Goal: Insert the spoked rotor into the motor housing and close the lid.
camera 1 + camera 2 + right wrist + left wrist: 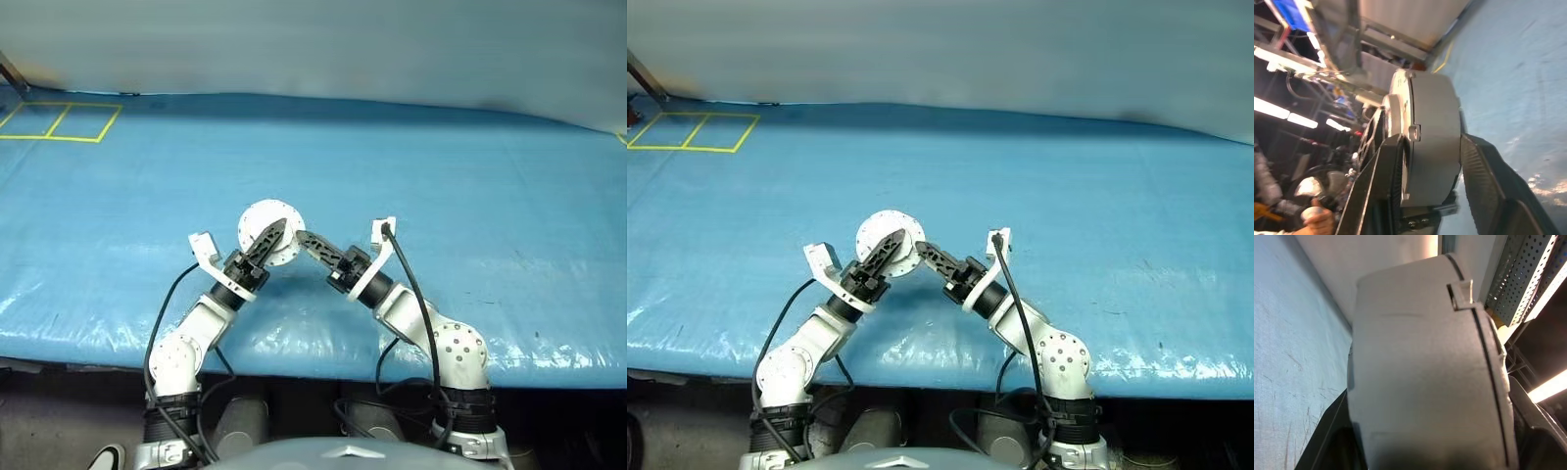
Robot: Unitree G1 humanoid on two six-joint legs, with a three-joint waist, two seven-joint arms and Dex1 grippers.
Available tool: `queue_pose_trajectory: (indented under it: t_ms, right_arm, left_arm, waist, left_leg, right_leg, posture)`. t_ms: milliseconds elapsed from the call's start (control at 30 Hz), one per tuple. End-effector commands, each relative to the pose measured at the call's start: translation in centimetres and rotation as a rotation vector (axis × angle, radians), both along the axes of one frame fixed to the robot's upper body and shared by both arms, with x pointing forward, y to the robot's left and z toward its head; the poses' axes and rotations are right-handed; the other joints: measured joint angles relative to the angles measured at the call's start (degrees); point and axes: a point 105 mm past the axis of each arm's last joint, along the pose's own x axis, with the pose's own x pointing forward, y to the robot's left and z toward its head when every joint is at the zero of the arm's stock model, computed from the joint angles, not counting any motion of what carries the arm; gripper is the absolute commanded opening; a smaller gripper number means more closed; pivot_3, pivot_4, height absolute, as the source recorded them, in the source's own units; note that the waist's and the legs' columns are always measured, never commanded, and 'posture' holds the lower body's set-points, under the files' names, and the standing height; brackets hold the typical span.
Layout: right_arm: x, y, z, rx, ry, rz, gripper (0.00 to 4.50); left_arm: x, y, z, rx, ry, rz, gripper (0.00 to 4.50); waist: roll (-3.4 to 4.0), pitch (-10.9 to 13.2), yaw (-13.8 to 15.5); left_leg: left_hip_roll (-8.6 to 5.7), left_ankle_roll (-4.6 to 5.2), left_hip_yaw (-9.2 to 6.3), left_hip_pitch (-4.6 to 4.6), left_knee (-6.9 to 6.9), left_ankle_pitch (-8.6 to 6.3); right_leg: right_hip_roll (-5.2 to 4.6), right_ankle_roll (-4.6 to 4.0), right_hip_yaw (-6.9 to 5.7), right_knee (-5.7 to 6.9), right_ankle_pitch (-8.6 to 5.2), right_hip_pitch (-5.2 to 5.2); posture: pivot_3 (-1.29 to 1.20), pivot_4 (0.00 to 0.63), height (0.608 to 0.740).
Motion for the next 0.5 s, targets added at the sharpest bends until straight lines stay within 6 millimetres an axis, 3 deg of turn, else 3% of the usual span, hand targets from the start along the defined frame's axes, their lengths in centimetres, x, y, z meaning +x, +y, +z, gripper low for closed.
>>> queue_pose_trajectory:
  t_ms: [33, 67, 267, 367, 500]
  right_arm:
    - [-0.1, 0.0, 1.2, 0.035, -0.045, 0.006, 3.11]
    - [-0.2, 0.1, 1.2, 0.052, -0.032, 0.015, 3.40]
    - [-0.2, -0.1, 1.1, 0.056, -0.021, 0.002, 3.40]
    - [-0.2, -0.2, 1.1, 0.051, -0.019, -0.002, 3.44]
    - [0.0, -0.3, 0.9, 0.039, -0.014, -0.010, 3.44]
  left_arm:
    - [0.1, 0.2, 1.9, -0.007, -0.088, 0.023, 2.71]
    - [0.2, 0.3, 1.9, -0.004, -0.087, 0.030, 2.71]
    - [0.5, 0.4, 1.9, 0.019, -0.097, 0.047, 2.71]
    - [1.0, 0.9, 1.9, 0.030, -0.090, 0.094, 2.38]
    - [1.6, 1.6, 1.6, 0.121, -0.089, 0.139, 2.38]
  waist:
    - [0.00, 0.0, 0.0]
    - [0.00, 0.0, -0.1]
    - [0.00, 0.0, 0.0]
    - [0.00, 0.0, 0.0]
    - [0.00, 0.0, 0.0]
  left_leg:
    - [0.00, 0.00, 0.00, 0.00, 0.00, 0.00]
    - [0.01, 0.00, 0.00, 0.00, 0.00, 0.00]
    - [0.00, 0.00, 0.00, 0.00, 0.00, 0.00]
    - [0.01, 0.00, 0.00, 0.00, 0.00, 0.00]
    - [0.00, -0.01, 0.00, 0.00, 0.00, 0.00]
  right_leg:
    - [0.00, 0.00, -0.01, 0.00, 0.00, 0.00]
    - [0.00, 0.00, -0.01, 0.00, 0.00, 0.00]
    - [0.00, 0.00, 0.00, 0.00, 0.00, 0.00]
    - [0.00, -0.01, -0.01, 0.01, 0.00, 0.00]
    - [0.00, -0.01, -0.01, 0.02, 0.00, 0.00]
  posture:
    - [0.00, 0.150, 0.740]
    - [0.00, 0.150, 0.740]
    - [0.00, 0.150, 0.740]
    - [0.00, 0.150, 0.740]
    - [0.00, 0.150, 0.740]
